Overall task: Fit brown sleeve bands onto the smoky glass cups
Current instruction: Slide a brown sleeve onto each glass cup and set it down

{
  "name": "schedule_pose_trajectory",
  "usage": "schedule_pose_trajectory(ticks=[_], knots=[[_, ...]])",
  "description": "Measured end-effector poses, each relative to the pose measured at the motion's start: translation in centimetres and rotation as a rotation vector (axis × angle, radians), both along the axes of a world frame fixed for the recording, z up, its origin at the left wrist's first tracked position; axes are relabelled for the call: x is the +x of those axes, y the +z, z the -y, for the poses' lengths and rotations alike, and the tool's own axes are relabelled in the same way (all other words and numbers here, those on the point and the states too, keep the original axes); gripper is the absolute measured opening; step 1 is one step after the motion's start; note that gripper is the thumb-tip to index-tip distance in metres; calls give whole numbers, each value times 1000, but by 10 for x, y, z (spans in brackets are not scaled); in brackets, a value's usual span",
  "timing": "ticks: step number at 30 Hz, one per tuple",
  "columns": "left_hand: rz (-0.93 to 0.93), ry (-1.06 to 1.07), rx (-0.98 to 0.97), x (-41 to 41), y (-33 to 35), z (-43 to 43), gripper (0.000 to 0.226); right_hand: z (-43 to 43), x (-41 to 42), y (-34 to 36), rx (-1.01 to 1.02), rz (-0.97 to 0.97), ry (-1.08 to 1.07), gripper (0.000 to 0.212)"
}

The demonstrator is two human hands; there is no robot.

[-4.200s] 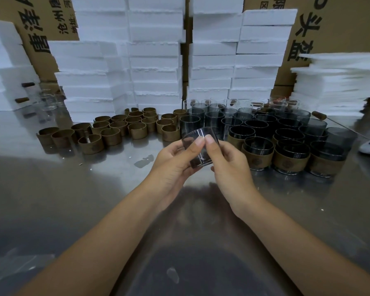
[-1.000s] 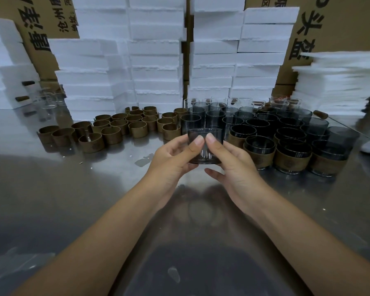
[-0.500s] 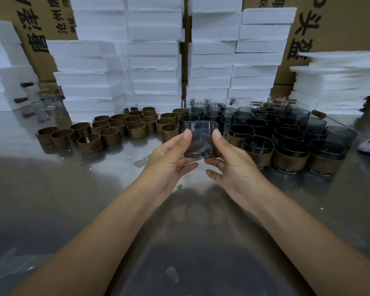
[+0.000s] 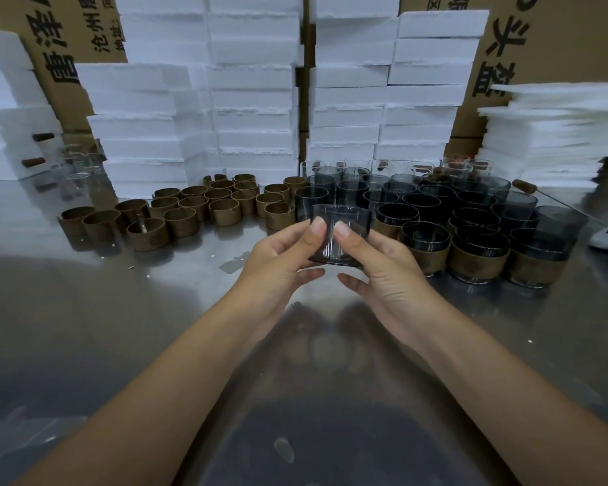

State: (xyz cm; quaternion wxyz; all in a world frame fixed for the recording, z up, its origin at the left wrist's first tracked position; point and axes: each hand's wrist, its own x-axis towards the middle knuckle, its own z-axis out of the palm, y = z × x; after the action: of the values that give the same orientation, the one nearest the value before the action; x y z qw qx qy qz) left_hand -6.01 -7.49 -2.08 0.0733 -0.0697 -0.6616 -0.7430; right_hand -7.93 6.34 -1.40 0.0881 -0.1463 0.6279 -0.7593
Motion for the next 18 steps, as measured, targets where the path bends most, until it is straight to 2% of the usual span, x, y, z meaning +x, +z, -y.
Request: schedule_pose_trajectory(ticks=[3,5,10,15,18], knots=[[-5,-43,23,0,0,1,41,-5,-5,0,-39,43,63,37],[-9,-59,50,-1,-1,2,41,-7,-8,-1,-77,67,93,39],[-46,-94,116,-2,0,4,56,-10,-11,-2,-165,153,131,28],[-28,-111,54,-3,1,6,66,-8,-9,-1,-168,214,126,40],[-35,-85,-17,-4,0,8,71,-5,-7,0,-129,207,119,57]])
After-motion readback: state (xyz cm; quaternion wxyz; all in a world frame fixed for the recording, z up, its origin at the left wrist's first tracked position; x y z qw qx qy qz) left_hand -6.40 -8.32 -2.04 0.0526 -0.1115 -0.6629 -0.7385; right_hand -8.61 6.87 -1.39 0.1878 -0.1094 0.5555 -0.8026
